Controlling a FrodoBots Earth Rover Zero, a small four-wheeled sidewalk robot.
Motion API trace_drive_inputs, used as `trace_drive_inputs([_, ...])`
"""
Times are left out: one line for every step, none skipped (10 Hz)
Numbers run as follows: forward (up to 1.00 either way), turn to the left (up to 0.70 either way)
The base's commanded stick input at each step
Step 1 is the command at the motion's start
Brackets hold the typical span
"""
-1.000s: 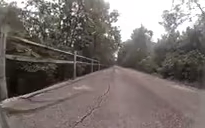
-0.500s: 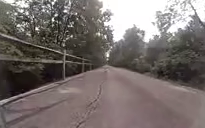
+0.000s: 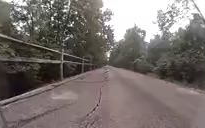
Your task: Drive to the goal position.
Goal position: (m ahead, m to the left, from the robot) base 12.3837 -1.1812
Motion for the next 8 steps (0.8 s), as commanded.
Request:
trace_drive_inputs([0.7,-0.18])
trace_drive_inputs([0.7,-0.06])
trace_drive_inputs([0.7,-0.03])
trace_drive_inputs([0.7,0.0])
trace_drive_inputs([0.7,-0.01])
trace_drive_inputs([0.7,-0.03])
trace_drive_inputs([0.7,-0.3])
trace_drive_inputs([0.7,-0.3])
